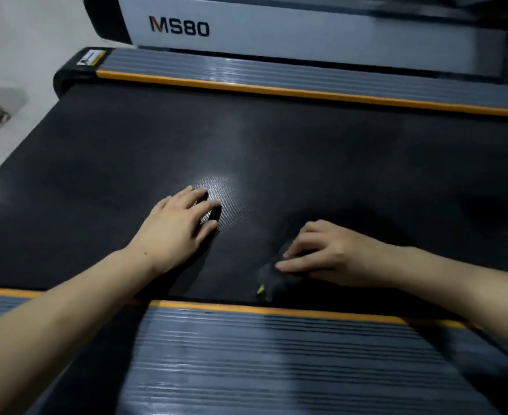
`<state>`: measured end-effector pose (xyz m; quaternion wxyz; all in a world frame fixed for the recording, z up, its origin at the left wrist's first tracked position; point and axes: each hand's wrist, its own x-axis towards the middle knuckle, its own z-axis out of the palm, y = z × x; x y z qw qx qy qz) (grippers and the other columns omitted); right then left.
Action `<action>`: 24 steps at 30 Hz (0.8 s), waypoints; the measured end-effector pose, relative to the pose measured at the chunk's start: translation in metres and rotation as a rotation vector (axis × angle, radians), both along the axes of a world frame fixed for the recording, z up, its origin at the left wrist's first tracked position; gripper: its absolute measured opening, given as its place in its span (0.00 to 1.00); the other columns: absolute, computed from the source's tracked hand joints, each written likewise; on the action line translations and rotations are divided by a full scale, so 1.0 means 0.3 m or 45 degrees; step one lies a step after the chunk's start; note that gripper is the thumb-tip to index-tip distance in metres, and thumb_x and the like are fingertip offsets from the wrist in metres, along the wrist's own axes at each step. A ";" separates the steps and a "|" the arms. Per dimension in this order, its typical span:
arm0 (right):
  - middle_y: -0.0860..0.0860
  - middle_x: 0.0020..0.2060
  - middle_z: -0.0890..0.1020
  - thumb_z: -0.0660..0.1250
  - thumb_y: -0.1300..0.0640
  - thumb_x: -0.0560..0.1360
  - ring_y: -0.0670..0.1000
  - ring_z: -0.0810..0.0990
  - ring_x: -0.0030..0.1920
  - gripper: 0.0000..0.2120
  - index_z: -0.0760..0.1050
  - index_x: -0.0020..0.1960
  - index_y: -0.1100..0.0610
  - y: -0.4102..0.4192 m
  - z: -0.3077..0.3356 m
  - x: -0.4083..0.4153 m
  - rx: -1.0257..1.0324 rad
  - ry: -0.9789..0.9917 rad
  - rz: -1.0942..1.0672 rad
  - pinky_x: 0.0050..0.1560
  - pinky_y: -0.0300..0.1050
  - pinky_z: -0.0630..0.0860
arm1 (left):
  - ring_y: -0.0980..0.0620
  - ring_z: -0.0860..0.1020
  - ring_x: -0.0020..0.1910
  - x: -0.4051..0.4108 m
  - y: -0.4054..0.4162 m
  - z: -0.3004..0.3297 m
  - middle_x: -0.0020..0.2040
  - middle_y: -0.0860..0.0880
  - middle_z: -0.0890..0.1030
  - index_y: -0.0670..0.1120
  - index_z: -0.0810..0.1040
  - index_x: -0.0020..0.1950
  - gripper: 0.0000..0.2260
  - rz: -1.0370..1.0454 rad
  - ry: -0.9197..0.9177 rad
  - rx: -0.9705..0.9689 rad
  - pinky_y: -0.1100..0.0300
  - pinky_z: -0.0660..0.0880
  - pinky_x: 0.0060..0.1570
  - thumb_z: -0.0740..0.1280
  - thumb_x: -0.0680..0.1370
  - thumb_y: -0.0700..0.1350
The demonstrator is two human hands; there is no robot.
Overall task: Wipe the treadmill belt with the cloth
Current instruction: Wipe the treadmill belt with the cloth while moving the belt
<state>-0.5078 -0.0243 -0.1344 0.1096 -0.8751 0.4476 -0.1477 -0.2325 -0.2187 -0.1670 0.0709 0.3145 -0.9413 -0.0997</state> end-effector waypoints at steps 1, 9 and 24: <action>0.51 0.54 0.81 0.66 0.55 0.81 0.54 0.76 0.49 0.14 0.79 0.65 0.53 -0.049 -0.008 -0.025 -0.054 0.026 -0.046 0.52 0.47 0.73 | 0.41 0.67 0.75 -0.019 0.007 -0.002 0.73 0.46 0.72 0.54 0.74 0.70 0.18 -0.007 -0.007 -0.010 0.42 0.68 0.70 0.60 0.82 0.58; 0.54 0.46 0.79 0.69 0.52 0.76 0.56 0.74 0.44 0.16 0.81 0.62 0.55 -0.141 -0.050 -0.179 -0.276 -0.083 -0.772 0.48 0.55 0.75 | 0.43 0.67 0.75 -0.098 0.023 -0.012 0.72 0.47 0.73 0.55 0.74 0.68 0.19 -0.044 -0.014 -0.045 0.42 0.69 0.69 0.55 0.81 0.59; 0.52 0.44 0.78 0.73 0.52 0.73 0.54 0.73 0.42 0.17 0.81 0.62 0.53 -0.270 -0.079 -0.120 -0.274 -0.113 -0.782 0.47 0.55 0.75 | 0.44 0.64 0.77 -0.072 -0.014 -0.010 0.75 0.48 0.70 0.54 0.74 0.71 0.19 0.070 0.006 0.046 0.46 0.66 0.73 0.62 0.82 0.57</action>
